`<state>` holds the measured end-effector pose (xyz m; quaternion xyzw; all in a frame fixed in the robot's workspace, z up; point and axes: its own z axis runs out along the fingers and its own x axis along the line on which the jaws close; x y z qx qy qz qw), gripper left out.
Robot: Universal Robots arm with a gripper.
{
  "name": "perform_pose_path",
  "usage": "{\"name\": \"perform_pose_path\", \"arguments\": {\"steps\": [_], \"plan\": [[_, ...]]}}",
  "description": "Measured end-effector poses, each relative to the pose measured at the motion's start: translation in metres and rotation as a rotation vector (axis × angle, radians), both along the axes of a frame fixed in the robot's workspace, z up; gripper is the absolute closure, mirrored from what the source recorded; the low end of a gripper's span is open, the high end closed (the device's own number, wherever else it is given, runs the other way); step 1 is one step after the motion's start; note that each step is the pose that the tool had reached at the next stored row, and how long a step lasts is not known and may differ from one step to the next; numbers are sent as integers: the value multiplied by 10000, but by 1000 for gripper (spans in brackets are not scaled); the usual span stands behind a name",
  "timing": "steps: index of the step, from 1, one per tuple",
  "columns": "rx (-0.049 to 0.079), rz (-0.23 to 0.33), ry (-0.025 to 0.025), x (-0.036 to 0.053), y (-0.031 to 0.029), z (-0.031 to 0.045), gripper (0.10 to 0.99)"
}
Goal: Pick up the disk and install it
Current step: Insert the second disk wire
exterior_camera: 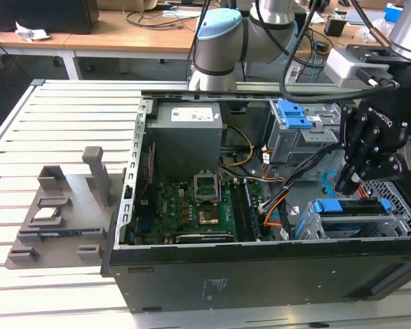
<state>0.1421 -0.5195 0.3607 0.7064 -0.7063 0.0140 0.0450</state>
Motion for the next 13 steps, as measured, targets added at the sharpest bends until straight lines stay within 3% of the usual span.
{"name": "perform_pose_path", "arguments": {"steps": [1, 2, 13], "plan": [[2, 0, 0, 61, -2, -99, 925], [1, 0, 0, 85, -2, -138, 925], [1, 0, 0, 112, -17, -197, 925]]}}
